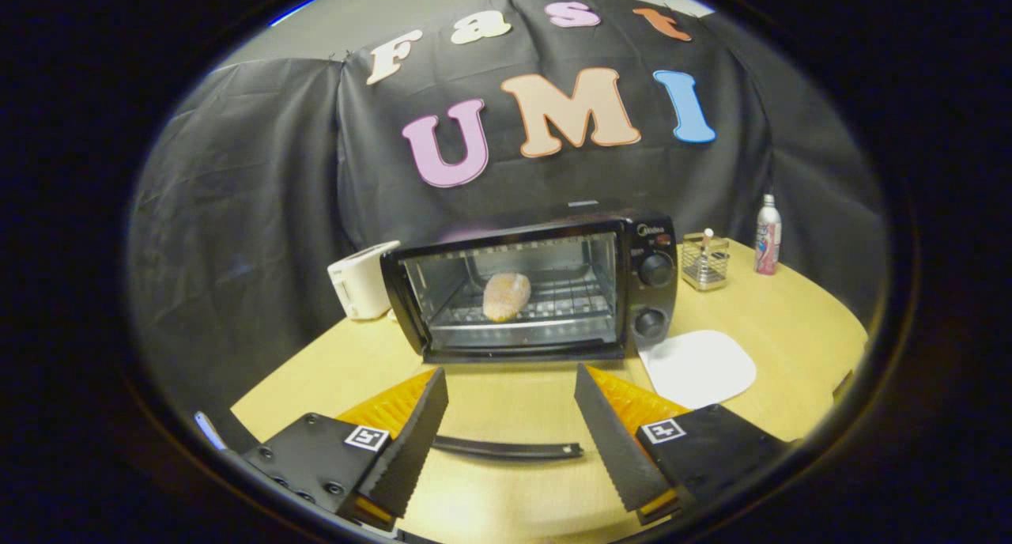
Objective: Open the toaster oven, put the food inside, and close the toaster oven door.
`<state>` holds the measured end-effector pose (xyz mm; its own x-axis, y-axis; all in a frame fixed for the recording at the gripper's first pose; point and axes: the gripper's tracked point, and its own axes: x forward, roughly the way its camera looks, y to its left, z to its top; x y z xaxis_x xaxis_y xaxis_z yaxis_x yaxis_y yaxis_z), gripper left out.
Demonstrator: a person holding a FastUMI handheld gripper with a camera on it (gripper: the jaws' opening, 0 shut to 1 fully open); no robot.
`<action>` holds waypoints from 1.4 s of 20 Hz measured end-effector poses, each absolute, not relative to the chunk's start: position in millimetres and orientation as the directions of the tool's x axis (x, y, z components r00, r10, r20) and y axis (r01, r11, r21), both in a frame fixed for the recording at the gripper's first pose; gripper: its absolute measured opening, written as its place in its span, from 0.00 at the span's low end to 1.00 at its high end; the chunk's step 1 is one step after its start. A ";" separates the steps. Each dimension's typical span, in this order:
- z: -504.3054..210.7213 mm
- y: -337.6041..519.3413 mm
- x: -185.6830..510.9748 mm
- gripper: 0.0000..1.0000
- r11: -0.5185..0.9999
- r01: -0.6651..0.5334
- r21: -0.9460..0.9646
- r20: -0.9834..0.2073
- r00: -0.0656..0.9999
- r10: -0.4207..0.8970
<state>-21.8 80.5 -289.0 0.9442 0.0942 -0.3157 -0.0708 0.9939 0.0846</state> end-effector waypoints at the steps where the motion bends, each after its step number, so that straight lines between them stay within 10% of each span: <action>1: -295.5 76.5 -28.8 0.99 0.996 -0.062 0.072 -0.329 0.941 0.082; 28: -383.3 73.1 -41.5 0.99 0.994 0.025 0.106 -0.500 0.865 0.031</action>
<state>-41.5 73.1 -383.3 0.8654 0.0314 -0.5001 0.0253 0.9940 0.1061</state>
